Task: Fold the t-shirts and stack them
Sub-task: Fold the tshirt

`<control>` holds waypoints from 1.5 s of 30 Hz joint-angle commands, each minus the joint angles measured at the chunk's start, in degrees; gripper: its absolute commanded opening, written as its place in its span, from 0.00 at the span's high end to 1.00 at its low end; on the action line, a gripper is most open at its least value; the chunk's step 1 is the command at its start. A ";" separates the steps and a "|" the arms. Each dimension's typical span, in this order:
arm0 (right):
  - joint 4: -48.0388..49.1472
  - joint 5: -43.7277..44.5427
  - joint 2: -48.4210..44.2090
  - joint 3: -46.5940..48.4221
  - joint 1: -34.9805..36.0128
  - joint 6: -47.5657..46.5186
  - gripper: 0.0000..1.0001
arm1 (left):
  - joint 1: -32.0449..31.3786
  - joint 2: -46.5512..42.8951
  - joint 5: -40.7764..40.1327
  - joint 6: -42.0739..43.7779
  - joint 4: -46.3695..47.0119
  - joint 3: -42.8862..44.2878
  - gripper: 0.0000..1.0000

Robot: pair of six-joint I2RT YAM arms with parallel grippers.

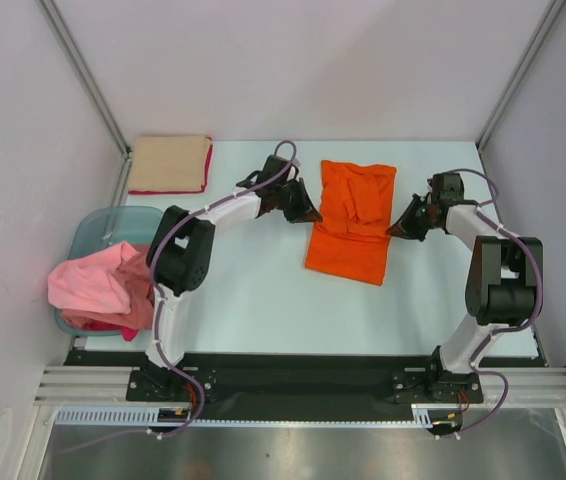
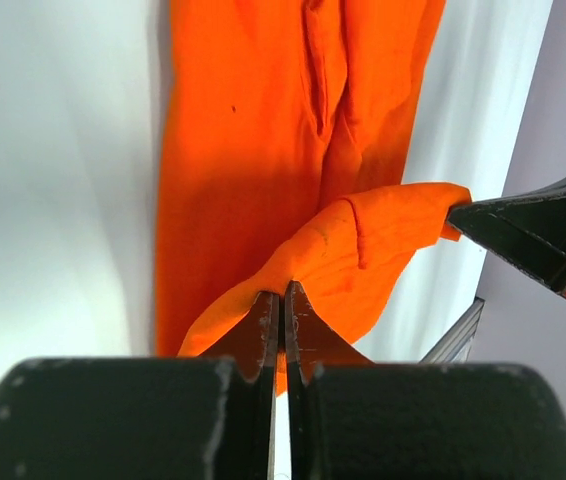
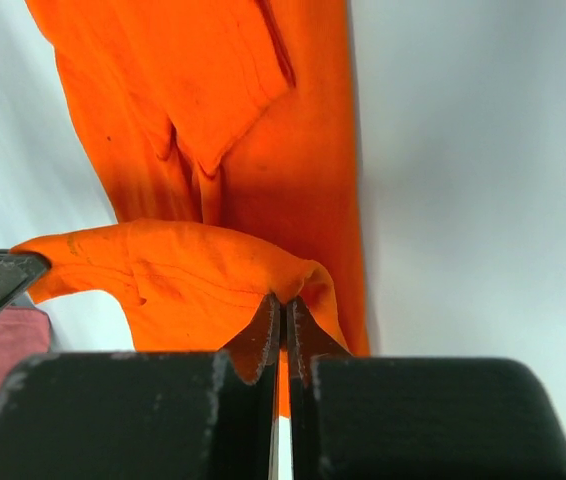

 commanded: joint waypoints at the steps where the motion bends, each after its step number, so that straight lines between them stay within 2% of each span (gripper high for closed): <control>1: 2.00 -1.56 2.26 3.14 -0.66 -1.31 1.00 | 0.89 2.50 2.27 -0.11 -1.18 5.55 1.00; 9: 3.85 -2.62 6.83 4.72 -1.45 -1.48 1.00 | 1.32 6.19 2.01 0.68 -3.12 9.59 0.97; 12: 4.29 -2.62 9.12 6.21 -1.89 -2.62 0.99 | 1.24 8.56 -2.63 5.31 -9.42 13.97 0.84; 13: 3.77 -2.01 9.65 7.69 -2.59 -2.98 0.97 | 1.24 9.44 -4.48 7.17 -12.41 19.04 0.72; 14: 3.41 -1.74 10.17 8.49 -3.12 -3.42 0.87 | 1.32 11.02 -6.41 9.02 -18.44 21.70 0.67; 15: 3.23 -1.56 10.70 9.37 -3.47 -4.20 0.81 | 1.41 11.03 -11.13 12.00 -20.59 23.55 0.63; 16: 2.01 -0.43 10.62 10.25 -4.08 -4.73 0.75 | 1.76 10.42 -12.74 12.98 -21.66 24.09 0.53; 17: 1.05 0.54 10.18 11.56 -4.26 -5.17 0.62 | 1.94 7.28 -14.50 13.77 -21.93 22.97 0.49; 19: -1.15 4.74 6.94 11.75 -3.57 -6.40 0.48 | 1.68 3.14 -19.33 15.71 -21.93 18.16 0.42; 20: -1.77 6.42 5.45 11.05 -3.04 -6.93 0.40 | 1.59 -0.71 -20.13 16.33 -21.41 16.38 0.42; 23: -4.59 14.41 -0.97 7.12 0.90 -7.90 0.34 | 0.28 -9.05 -19.19 16.77 -17.30 4.55 0.43; 25: -3.37 15.48 -6.22 3.33 2.67 -6.16 0.36 | -0.87 -12.42 -17.77 15.55 -11.34 -1.18 0.47; 27: -0.91 17.50 -9.67 -2.80 8.81 -4.31 0.40 | -2.45 -14.97 -15.75 13.79 -6.40 -6.46 0.50; 29: 3.31 24.25 -12.75 -6.16 13.12 -0.46 0.45 | -5.61 -15.69 -16.27 13.00 -2.44 -10.61 0.53; 30: 4.45 26.80 -13.11 -7.40 17.22 0.87 0.46 | -7.71 -15.43 -16.71 12.56 -1.81 -11.05 0.54; 35: 8.77 42.18 -9.26 -9.43 26.48 3.61 0.44 | -11.51 -10.42 -20.75 13.43 -0.05 -8.42 0.55; 37: 9.82 45.44 -7.23 -8.65 28.24 3.79 0.44 | -11.68 -8.40 -20.06 12.47 0.74 -6.84 0.55; 45: 13.51 48.09 -0.11 -6.27 28.69 3.35 0.44 | -11.51 0.13 -19.34 10.79 2.50 -1.40 0.56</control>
